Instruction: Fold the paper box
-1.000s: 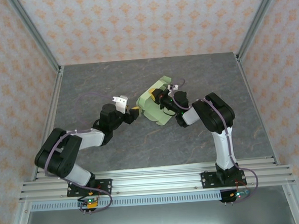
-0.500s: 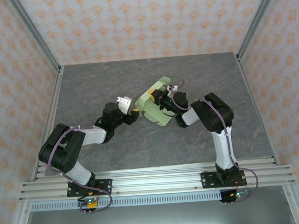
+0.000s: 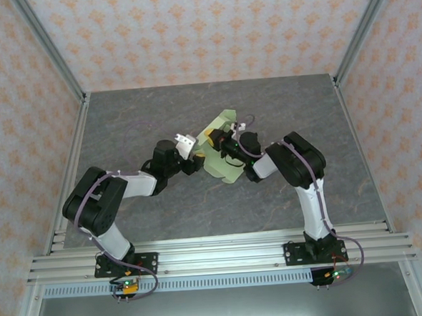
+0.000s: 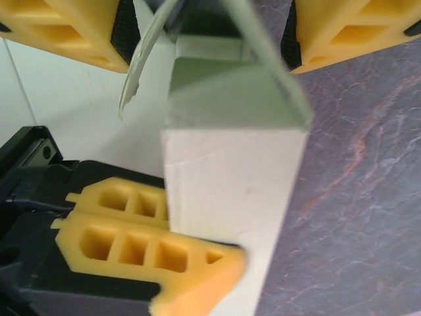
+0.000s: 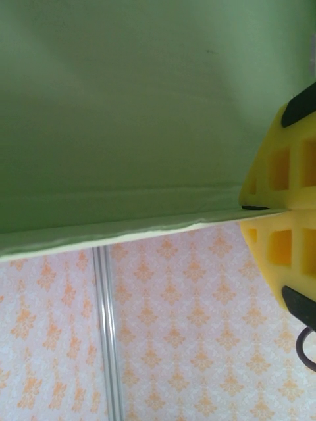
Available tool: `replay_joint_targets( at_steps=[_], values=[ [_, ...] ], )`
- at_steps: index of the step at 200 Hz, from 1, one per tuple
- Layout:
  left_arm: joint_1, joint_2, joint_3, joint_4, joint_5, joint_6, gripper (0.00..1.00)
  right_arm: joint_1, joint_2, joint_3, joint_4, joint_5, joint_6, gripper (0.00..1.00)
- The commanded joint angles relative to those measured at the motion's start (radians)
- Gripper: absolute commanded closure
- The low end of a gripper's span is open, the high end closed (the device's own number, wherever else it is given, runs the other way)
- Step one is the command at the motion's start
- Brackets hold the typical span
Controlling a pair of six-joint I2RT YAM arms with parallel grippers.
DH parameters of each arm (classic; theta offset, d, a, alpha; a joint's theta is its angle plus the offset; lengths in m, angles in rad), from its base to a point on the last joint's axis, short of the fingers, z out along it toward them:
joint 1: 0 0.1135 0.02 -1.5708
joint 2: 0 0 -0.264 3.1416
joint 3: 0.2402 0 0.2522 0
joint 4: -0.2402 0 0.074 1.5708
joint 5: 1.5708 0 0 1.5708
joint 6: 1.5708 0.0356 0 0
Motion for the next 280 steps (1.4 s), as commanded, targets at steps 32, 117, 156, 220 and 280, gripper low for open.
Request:
replay_joint_targets(
  at_steps=[32,117,156,220,280],
  values=[
    [-0.03,0.026,-0.007,0.086,-0.071,-0.086,0.44,0.029,0.022,-0.001,0.045,0.063,0.028,1.0],
    [-0.076,0.014,-0.006,0.132,-0.098,-0.142,0.47,0.049,0.017,-0.005,0.045,0.083,0.03,1.0],
    [-0.077,-0.036,-0.02,0.104,-0.077,-0.135,0.47,0.055,0.01,-0.006,0.05,0.083,0.03,1.0],
    [-0.075,-0.115,-0.067,0.058,-0.111,-0.149,0.57,0.058,0.018,-0.002,0.053,0.077,0.026,1.0],
    [-0.076,-0.049,-0.052,0.151,-0.022,-0.24,0.47,0.063,0.016,-0.023,0.063,0.097,0.024,1.0]
  ],
)
